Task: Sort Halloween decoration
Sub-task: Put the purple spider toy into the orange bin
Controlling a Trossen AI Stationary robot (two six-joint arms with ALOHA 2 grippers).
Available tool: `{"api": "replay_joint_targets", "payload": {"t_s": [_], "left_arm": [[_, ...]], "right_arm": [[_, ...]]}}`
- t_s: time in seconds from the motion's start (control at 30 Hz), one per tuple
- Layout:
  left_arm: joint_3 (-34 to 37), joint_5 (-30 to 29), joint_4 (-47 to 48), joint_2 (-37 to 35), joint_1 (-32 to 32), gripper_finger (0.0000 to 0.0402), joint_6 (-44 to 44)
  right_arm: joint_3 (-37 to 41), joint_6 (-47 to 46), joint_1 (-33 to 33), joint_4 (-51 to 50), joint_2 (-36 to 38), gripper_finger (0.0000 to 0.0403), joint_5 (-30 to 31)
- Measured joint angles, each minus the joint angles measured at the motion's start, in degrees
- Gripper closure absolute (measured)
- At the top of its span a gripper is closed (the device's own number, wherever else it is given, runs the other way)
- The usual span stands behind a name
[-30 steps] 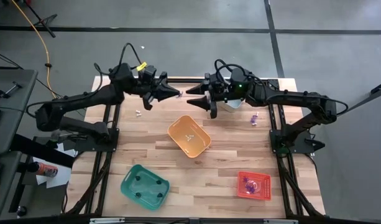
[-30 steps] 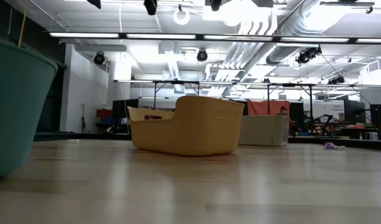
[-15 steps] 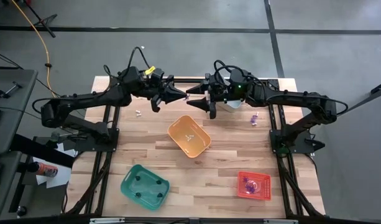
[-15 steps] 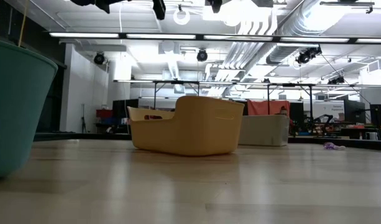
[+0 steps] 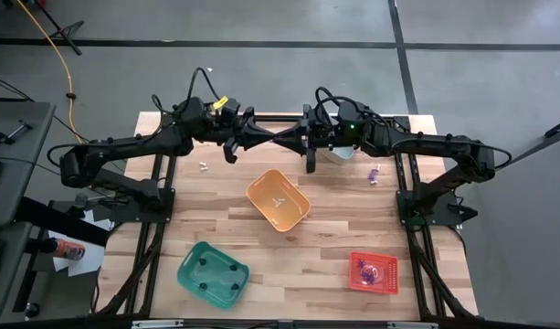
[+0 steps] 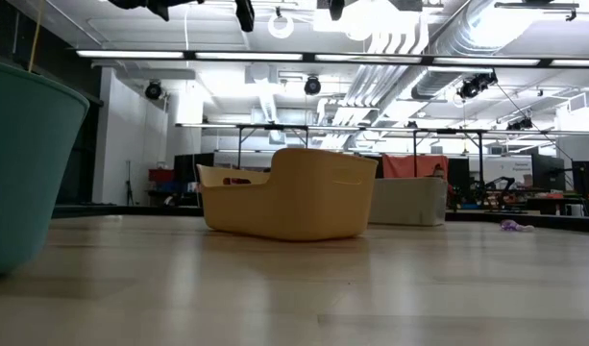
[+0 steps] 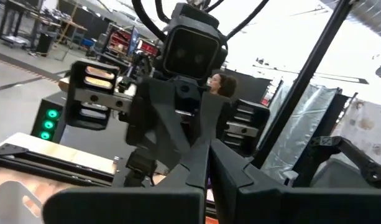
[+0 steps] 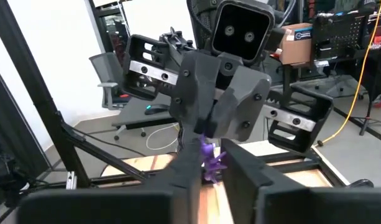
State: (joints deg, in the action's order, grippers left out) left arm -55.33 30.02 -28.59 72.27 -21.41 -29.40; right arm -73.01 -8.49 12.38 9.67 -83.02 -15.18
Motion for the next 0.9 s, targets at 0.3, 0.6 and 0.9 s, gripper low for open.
{"api": "replay_joint_targets", "payload": {"t_s": [0.3,0.6,0.9], "left_arm": [[0.0,-2.3,0.0,0.0,-0.3,0.0401,0.8],[0.0,-2.5,18.4,-7.5,-8.4,0.0342,3.7],[5.3,-6.6,32.1,-19.5,-12.2,0.0291,8.7]], "right_arm": [[0.0,0.0,0.0,0.0,0.0,0.0393,0.2],[-0.1,0.2,3.3,-7.3,3.0,0.0400,-0.4],[0.1,2.9,5.3,-33.1,8.6,0.0401,-1.4]]}}
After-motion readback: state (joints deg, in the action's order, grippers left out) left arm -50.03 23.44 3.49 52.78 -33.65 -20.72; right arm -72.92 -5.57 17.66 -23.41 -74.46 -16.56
